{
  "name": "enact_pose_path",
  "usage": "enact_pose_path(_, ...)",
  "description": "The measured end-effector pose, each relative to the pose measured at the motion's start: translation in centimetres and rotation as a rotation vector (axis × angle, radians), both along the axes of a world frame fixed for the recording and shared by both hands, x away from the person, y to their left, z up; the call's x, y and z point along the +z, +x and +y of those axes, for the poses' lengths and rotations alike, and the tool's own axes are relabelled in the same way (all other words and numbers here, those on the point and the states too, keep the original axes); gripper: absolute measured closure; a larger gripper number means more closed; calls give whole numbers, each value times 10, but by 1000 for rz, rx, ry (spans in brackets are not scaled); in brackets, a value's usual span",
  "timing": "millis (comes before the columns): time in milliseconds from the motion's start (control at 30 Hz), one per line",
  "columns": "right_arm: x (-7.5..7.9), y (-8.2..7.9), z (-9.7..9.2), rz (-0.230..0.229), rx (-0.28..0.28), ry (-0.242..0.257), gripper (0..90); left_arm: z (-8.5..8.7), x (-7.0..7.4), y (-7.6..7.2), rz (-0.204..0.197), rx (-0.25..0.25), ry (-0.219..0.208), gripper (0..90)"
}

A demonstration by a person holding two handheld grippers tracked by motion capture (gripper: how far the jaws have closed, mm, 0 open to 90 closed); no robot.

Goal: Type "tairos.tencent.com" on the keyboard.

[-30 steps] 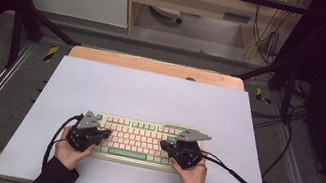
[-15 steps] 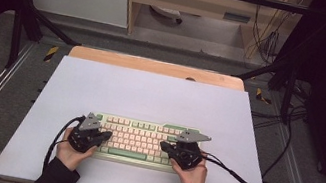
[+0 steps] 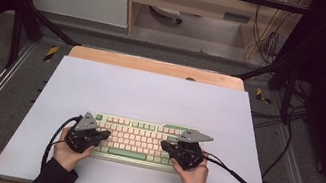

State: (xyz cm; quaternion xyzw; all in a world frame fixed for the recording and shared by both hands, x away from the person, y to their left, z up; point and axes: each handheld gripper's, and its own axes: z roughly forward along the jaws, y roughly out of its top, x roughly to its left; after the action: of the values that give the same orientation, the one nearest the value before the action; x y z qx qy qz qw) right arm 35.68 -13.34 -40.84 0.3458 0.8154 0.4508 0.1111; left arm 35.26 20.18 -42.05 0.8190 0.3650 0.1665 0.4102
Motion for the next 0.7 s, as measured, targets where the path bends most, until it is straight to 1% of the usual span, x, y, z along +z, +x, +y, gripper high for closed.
enact_pose_path(133,0,1,0,2,4,9,900,6,3,-3,-7,6,-3,900)
enact_pose_path(267,0,2,4,7,8,12,900,12,3,-5,-7,12,-2,900)
enact_pose_path(400,-1,2,10,12,20,5,900,16,1,-6,-1,18,-10,900)
enact_pose_path(567,-2,2,19,18,37,1,900,20,1,-7,-4,20,-15,900)
enact_pose_path(700,-6,2,23,29,46,-8,900,23,0,-8,0,26,-20,900)
